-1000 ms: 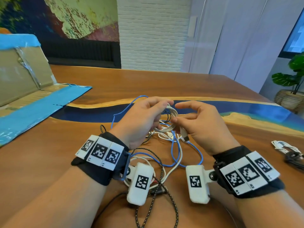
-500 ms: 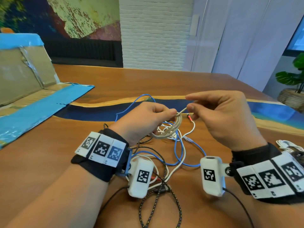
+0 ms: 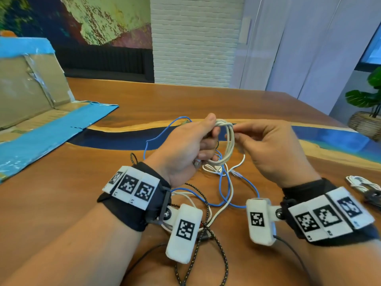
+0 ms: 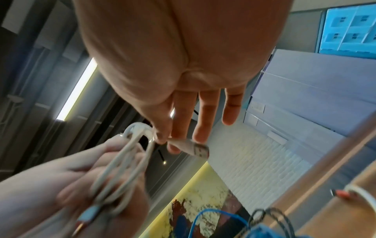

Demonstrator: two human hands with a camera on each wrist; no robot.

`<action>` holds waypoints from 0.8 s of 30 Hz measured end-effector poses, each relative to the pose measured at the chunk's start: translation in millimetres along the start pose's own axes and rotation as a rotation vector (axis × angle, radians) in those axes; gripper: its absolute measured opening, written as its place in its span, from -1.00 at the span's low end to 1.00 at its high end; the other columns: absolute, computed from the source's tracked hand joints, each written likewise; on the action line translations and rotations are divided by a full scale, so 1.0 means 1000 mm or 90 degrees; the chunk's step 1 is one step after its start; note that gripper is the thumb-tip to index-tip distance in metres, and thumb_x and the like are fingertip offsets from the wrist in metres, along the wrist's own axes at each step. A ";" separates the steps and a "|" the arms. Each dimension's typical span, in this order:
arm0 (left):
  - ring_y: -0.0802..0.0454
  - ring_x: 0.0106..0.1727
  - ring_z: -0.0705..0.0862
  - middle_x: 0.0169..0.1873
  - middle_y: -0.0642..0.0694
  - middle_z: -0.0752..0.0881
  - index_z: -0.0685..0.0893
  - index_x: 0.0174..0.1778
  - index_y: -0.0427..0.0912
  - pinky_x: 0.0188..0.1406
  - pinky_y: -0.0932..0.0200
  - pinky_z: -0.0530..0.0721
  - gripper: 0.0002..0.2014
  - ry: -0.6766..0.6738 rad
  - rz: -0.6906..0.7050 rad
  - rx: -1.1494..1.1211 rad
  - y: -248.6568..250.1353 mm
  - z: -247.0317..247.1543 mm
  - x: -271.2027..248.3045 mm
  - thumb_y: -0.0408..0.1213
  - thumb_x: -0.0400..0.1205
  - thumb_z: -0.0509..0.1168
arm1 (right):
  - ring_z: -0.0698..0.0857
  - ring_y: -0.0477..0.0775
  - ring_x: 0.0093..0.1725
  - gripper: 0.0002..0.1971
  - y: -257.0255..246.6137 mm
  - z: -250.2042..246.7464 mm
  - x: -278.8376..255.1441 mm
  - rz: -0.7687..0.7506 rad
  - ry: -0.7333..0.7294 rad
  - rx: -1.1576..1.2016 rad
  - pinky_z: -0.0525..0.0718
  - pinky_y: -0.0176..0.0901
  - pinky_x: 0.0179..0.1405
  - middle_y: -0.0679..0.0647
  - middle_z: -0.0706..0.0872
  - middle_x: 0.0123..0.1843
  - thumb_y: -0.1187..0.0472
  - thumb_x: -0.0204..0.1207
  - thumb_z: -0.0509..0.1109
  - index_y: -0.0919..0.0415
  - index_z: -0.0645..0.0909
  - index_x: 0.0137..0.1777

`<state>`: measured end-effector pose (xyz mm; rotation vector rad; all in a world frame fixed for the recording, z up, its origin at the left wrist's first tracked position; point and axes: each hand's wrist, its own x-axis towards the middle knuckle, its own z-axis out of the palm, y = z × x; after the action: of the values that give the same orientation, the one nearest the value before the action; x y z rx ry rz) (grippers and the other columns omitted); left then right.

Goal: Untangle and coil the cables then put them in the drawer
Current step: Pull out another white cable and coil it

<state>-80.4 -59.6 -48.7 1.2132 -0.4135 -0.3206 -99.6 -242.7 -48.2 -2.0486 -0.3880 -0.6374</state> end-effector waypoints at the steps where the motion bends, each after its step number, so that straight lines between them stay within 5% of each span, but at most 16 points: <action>1: 0.13 -0.51 0.20 -0.46 0.00 0.23 0.53 -0.20 -0.16 -0.24 0.12 0.29 -0.63 0.004 0.008 -0.005 0.000 0.002 0.000 -0.04 0.85 0.11 | 0.82 -0.23 -0.07 -0.81 0.000 0.006 0.000 0.006 0.022 0.013 0.70 -0.34 -0.04 -0.19 0.89 -0.11 0.34 0.58 0.52 0.04 0.88 0.02; 5: 0.07 -0.42 0.23 -0.43 -0.03 0.26 0.53 -0.16 -0.19 -0.35 0.21 0.35 -0.65 0.055 0.068 0.057 0.000 0.002 0.001 -0.11 0.88 0.07 | 0.88 0.10 -0.11 -0.81 -0.003 0.024 -0.004 0.121 0.072 0.270 0.86 -0.03 -0.05 0.09 0.91 -0.11 0.41 0.61 0.46 0.14 0.86 0.00; 11: 0.17 -0.46 0.49 -0.43 -0.06 0.50 0.53 -0.01 -0.27 -0.48 0.37 0.50 -0.71 0.110 0.112 0.116 -0.003 0.007 0.000 -0.16 0.89 0.07 | 0.84 0.23 -0.17 -0.76 -0.014 0.029 -0.009 0.240 0.034 0.562 0.82 -0.08 -0.20 0.35 0.86 -0.09 0.51 0.64 0.31 0.32 0.81 0.01; 14: 0.16 -0.42 0.59 -0.38 -0.06 0.63 0.56 -0.12 -0.23 -0.48 0.38 0.54 -0.67 0.125 0.104 0.137 -0.005 0.005 0.001 -0.13 0.87 0.11 | 0.87 0.25 -0.06 -0.83 -0.014 0.032 -0.011 0.198 0.014 0.525 0.83 0.00 -0.06 0.30 0.87 -0.02 0.47 0.56 0.45 0.30 0.77 0.08; 16: 0.17 -0.46 0.51 -0.46 0.03 0.55 0.57 -0.14 -0.19 -0.47 0.37 0.50 -0.66 0.126 0.102 0.165 -0.005 0.002 0.002 -0.11 0.87 0.11 | 0.86 0.29 -0.01 -0.78 -0.010 0.036 -0.010 0.185 0.045 0.479 0.83 0.05 -0.02 0.31 0.87 0.01 0.50 0.52 0.49 0.32 0.76 0.12; 24: 0.20 -0.55 0.42 -0.55 0.06 0.39 0.62 -0.07 -0.27 -0.45 0.36 0.47 -0.71 0.065 0.089 0.159 0.004 -0.001 -0.001 -0.20 0.86 0.14 | 0.85 0.19 -0.19 -0.71 -0.010 0.038 -0.008 0.250 0.063 0.647 0.81 -0.06 -0.26 0.29 0.84 -0.06 0.55 0.57 0.38 0.28 0.65 0.21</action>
<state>-80.9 -56.5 -45.0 1.4300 -0.4575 -0.0872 -100.3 -205.3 -62.2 -1.0630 -0.1737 -0.2063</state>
